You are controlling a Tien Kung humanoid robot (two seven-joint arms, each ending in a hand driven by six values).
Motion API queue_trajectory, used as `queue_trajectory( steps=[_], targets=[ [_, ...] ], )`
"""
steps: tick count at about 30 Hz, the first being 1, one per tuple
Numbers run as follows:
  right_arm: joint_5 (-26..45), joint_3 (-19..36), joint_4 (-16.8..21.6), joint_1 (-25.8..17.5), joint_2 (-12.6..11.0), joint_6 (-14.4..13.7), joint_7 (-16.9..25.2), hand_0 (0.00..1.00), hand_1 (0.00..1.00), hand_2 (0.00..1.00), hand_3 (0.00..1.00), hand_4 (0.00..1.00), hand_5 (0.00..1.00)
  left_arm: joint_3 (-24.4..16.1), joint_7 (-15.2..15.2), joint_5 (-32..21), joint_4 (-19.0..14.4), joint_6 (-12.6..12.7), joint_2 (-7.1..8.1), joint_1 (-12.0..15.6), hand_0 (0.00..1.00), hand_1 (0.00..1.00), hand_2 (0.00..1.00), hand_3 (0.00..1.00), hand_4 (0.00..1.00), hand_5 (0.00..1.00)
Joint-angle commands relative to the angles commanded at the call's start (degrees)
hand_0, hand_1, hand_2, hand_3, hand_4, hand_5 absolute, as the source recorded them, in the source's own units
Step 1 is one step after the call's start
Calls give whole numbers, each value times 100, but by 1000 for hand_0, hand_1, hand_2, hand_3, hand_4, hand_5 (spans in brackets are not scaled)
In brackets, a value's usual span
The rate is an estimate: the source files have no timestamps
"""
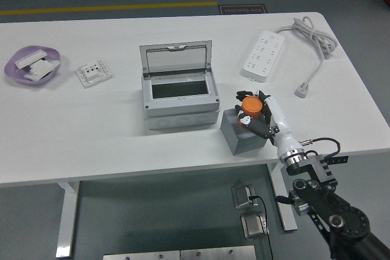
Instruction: Pick up the cylinder from the cube,place it in the box,flap close box
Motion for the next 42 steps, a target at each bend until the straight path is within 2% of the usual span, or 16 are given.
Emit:
queue_trajectory(
  steps=[3, 4, 9, 10, 15, 16, 24, 28, 33, 34, 39, 40, 42],
  targets=[
    [-21, -13, 4, 6, -1, -15, -15, 684, 605, 582, 505, 2, 2, 11, -1, -10, 0, 0, 0, 0, 633, 638, 606, 622, 663, 255],
    [-31, -18, 9, 10, -1, -23, -18, 606, 508, 539, 434, 2, 2, 16, -1, -15, 0, 0, 1, -1, 631, 639, 606, 623, 663, 256],
    [-95, -25, 78, 32, -7, -88, -20, 606, 508, 539, 434, 2, 2, 43, -5, -47, 0, 0, 3, -2, 631, 639, 606, 623, 663, 256],
    [-108, -21, 96, 40, -13, -98, -22, 546, 333, 446, 367, 2, 2, 52, -6, -57, 0, 0, 4, -3, 632, 639, 606, 622, 662, 256],
    [-165, 16, 149, 109, -49, -120, -40, 546, 333, 446, 367, 2, 2, 86, -7, -96, 0, 0, 6, -3, 632, 639, 606, 622, 662, 256],
    [-175, 26, 156, 126, -56, -122, -44, 516, 271, 391, 337, 2, 2, 93, -7, -104, 0, 0, 6, -3, 631, 639, 607, 622, 663, 256],
    [-234, 16, 224, 379, -127, -145, -103, 516, 269, 383, 337, 2, 2, 111, 8, -122, 0, 0, 11, -8, 631, 640, 606, 623, 662, 257],
    [-376, -207, 250, 700, -161, -177, -249, 518, 274, 386, 333, 2, 2, 75, 25, -87, 0, 2, 23, -3, 630, 640, 607, 623, 662, 258],
    [-929, -682, 217, 1288, -128, -98, -721, 518, 274, 386, 333, 2, 2, 2, 55, -3, 0, 2, 49, 5, 630, 640, 607, 623, 662, 258],
    [-1042, -771, 196, 1403, -108, -77, -808, 443, 275, 388, 332, 2, 2, -10, 61, 13, 0, 1, 55, 6, 631, 640, 607, 623, 663, 257],
    [-1708, -1258, -175, 2082, 43, 31, -1143, 443, 275, 388, 332, 2, 2, -35, 83, 52, 0, 1, 96, -4, 631, 640, 607, 623, 663, 257],
    [-1838, -1341, -294, 2222, 83, 52, -1191, 198, 232, 383, 325, 2, 2, -32, 85, 53, 0, 2, 103, -7, 631, 639, 608, 624, 664, 259],
    [-2068, -1467, -519, 2475, 160, 84, -1252, 198, 232, 383, 325, 2, 2, -27, 89, 55, 0, 2, 116, -13, 631, 639, 608, 624, 664, 259]
  ],
)
